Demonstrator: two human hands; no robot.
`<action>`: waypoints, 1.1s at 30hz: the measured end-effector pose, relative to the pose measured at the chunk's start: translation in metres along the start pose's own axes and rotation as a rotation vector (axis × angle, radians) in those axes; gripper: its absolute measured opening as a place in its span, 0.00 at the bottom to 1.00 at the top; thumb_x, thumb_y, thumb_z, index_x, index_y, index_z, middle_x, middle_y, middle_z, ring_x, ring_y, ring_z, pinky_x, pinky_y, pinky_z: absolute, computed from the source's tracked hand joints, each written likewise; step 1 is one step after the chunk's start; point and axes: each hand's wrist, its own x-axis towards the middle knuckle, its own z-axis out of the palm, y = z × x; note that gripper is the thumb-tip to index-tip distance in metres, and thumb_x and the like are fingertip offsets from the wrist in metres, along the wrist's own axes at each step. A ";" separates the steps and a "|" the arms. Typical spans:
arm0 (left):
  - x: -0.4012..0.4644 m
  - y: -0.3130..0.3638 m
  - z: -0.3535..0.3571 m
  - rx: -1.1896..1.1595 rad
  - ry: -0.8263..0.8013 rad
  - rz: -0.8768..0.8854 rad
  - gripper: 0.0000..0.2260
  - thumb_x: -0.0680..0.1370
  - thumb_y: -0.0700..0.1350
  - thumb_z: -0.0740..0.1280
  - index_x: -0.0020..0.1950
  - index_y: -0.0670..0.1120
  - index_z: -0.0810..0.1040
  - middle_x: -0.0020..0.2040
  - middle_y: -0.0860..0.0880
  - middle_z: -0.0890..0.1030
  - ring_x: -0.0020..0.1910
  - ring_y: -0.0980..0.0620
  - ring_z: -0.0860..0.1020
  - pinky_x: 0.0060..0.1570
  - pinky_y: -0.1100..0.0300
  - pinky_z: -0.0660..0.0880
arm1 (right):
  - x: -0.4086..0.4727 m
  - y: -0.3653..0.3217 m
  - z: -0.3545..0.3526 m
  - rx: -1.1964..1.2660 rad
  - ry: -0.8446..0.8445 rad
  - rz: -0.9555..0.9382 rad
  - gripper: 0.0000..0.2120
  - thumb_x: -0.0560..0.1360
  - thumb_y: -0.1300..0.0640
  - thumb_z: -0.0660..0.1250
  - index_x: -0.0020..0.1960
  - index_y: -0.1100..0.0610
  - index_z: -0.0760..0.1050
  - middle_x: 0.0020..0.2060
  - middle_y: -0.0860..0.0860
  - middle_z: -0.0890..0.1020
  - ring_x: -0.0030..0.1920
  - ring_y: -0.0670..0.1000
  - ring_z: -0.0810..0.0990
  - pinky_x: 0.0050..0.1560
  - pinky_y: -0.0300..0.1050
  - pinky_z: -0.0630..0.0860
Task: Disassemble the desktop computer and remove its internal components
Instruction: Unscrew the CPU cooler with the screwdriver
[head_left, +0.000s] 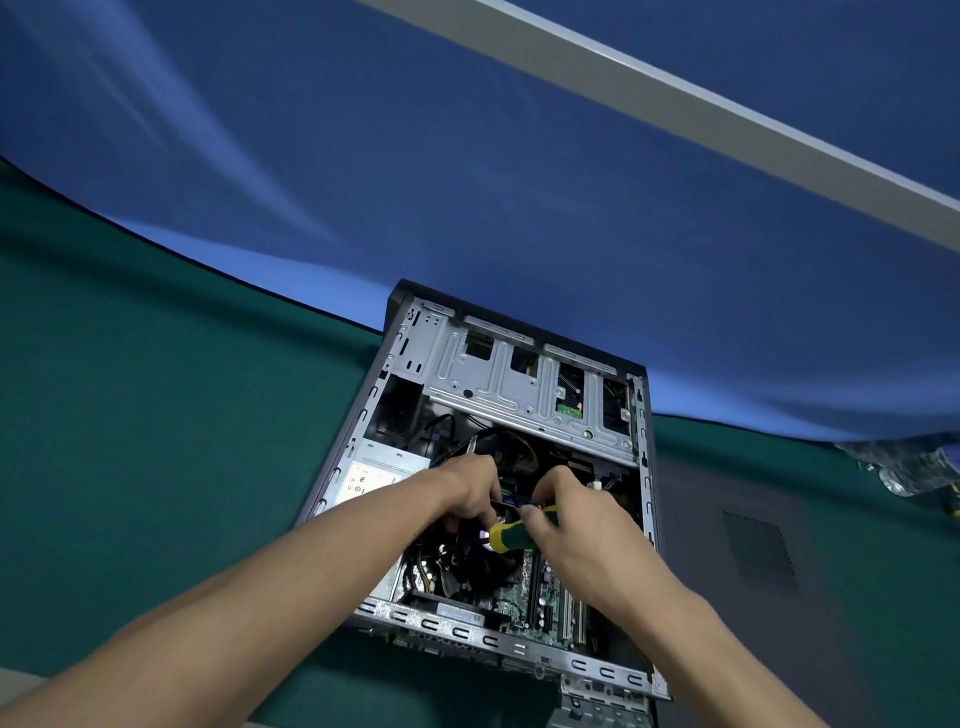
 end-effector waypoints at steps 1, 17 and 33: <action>0.000 0.000 0.000 -0.001 0.005 0.001 0.13 0.73 0.43 0.72 0.57 0.42 0.80 0.47 0.43 0.81 0.24 0.48 0.75 0.27 0.59 0.76 | 0.000 -0.001 0.002 0.051 0.012 -0.021 0.07 0.77 0.48 0.61 0.51 0.50 0.67 0.36 0.45 0.74 0.33 0.44 0.72 0.29 0.39 0.64; 0.002 0.000 0.002 -0.008 -0.010 0.007 0.16 0.73 0.42 0.73 0.59 0.42 0.79 0.54 0.43 0.81 0.25 0.47 0.75 0.28 0.60 0.76 | 0.000 -0.003 0.000 -0.161 0.077 0.174 0.21 0.74 0.34 0.59 0.47 0.53 0.67 0.40 0.49 0.77 0.39 0.53 0.73 0.37 0.46 0.67; 0.001 0.000 0.001 -0.009 0.031 -0.003 0.08 0.72 0.35 0.65 0.34 0.42 0.71 0.36 0.41 0.77 0.35 0.42 0.78 0.35 0.54 0.74 | 0.007 -0.019 0.000 0.174 -0.012 -0.016 0.09 0.73 0.47 0.65 0.45 0.51 0.68 0.36 0.49 0.78 0.32 0.48 0.73 0.30 0.42 0.68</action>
